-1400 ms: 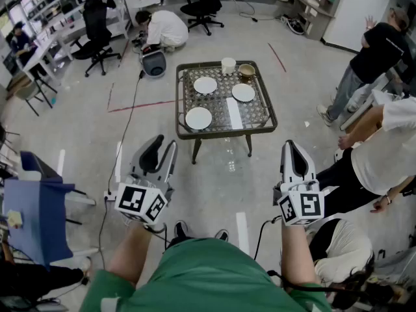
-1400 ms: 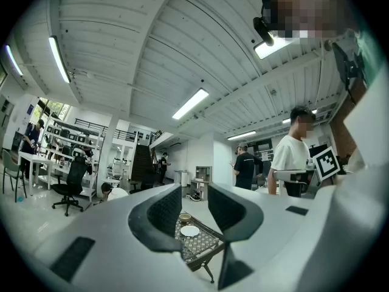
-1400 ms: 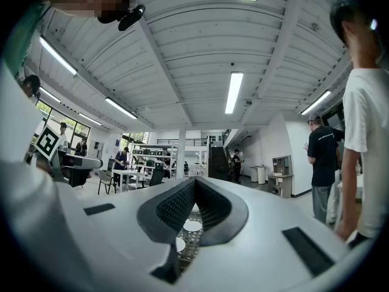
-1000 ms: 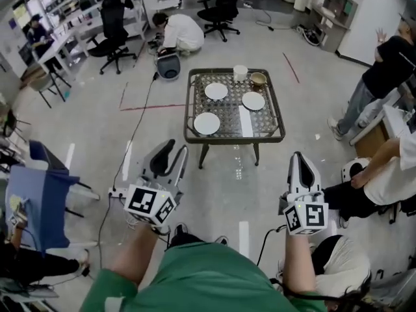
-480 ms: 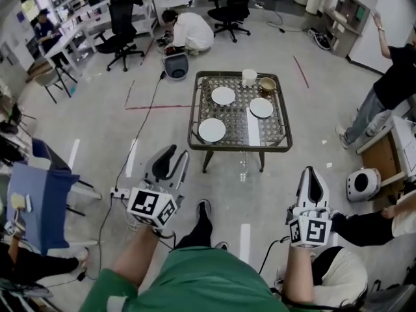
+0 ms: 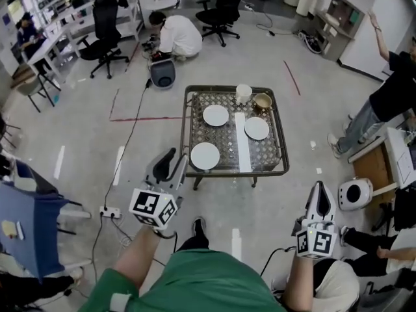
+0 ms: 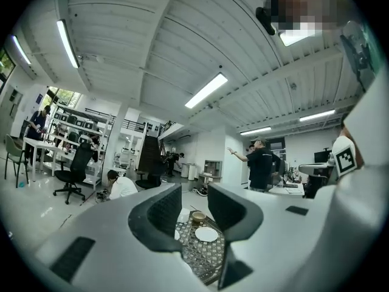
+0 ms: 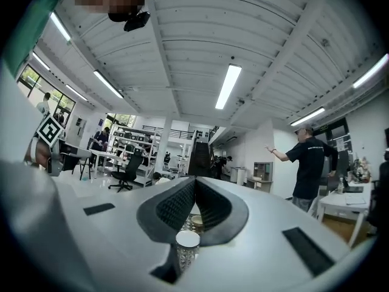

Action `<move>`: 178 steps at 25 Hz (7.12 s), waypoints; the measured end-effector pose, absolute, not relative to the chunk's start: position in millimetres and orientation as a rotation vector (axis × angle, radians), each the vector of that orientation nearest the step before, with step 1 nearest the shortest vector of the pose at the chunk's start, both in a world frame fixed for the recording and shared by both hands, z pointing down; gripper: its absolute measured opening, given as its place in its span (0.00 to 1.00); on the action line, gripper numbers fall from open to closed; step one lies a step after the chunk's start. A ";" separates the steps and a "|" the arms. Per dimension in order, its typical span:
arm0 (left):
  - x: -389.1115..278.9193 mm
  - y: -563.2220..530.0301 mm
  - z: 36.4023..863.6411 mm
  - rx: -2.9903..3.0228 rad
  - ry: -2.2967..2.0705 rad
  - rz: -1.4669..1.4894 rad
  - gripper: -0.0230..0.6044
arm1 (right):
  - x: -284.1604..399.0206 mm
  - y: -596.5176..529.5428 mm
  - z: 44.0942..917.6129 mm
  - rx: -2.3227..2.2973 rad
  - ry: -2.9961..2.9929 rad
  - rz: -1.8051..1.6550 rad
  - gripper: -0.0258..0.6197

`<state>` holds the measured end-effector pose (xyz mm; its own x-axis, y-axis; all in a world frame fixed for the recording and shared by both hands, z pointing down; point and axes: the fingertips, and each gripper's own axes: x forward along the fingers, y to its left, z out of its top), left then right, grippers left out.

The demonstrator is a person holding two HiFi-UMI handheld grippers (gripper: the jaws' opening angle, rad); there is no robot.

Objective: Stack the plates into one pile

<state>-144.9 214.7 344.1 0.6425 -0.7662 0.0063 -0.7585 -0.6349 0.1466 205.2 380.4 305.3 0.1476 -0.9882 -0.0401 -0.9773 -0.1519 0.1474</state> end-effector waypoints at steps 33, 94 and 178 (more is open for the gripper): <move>-92.6 -23.5 391.0 2.568 -1.420 0.024 0.27 | 328.0 65.5 420.4 2.298 -2.097 0.390 0.08; -73.0 -112.1 504.5 2.292 -1.397 0.364 0.27 | 354.6 -26.5 816.4 2.137 -1.574 2.056 0.13; -169.7 -94.1 546.4 2.200 -1.403 0.343 0.27 | 108.7 -162.3 799.1 1.342 -1.873 1.335 0.36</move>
